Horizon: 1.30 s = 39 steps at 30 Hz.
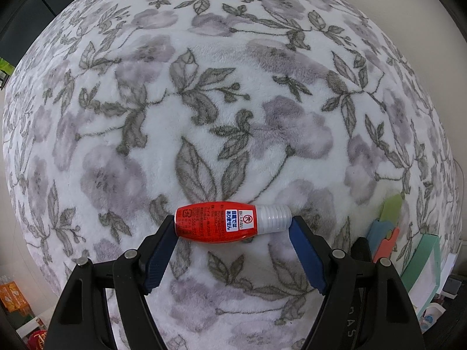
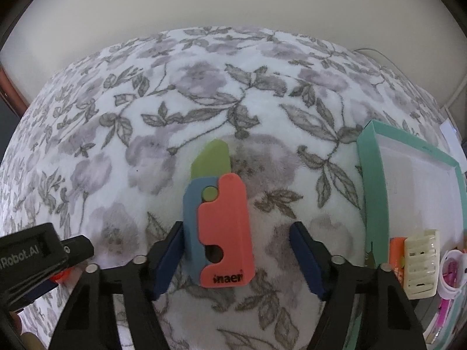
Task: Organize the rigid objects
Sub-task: 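Grasp the red glue bottle with the left tool while the right grasps the pink-blue folding toy, then carry the glue bottle with the left tool while the right carries the folding toy to the tray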
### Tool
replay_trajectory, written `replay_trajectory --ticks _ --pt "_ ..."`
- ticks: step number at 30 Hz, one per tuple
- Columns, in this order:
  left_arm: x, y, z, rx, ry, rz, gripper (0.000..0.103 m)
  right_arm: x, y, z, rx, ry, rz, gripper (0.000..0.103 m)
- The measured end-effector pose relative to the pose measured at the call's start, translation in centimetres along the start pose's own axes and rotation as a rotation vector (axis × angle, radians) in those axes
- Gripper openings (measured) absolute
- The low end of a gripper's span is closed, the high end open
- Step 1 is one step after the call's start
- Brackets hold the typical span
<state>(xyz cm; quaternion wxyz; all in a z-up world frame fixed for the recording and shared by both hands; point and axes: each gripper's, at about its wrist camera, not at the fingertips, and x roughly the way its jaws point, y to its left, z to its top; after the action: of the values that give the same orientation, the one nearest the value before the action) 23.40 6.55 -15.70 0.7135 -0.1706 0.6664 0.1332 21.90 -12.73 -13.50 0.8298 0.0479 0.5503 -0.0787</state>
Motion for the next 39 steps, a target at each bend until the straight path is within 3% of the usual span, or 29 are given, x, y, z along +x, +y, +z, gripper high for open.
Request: replay_trajectory --ticks 4,15,28,39 --pt "0.3 0.8 0.5 0.007 -0.001 0.009 0.078 -0.3 -1.2 0.2 0.035 -0.002 -0.005 0.047" --pt "-0.3 2.3 1.2 0.003 -0.011 0.017 0.078 -0.9 -1.4 -0.4 0.041 -0.005 0.017 0.046" --pt "-5.8 1.5 1.3 0.020 -0.133 0.004 0.078 -5.1 -3.8 -0.3 0.107 -0.078 0.097 0.045" --pt "-10.6 -3.4 -3.4 0.064 -0.232 0.003 0.078 -10.3 -6.9 -1.0 0.177 -0.181 0.111 0.045"
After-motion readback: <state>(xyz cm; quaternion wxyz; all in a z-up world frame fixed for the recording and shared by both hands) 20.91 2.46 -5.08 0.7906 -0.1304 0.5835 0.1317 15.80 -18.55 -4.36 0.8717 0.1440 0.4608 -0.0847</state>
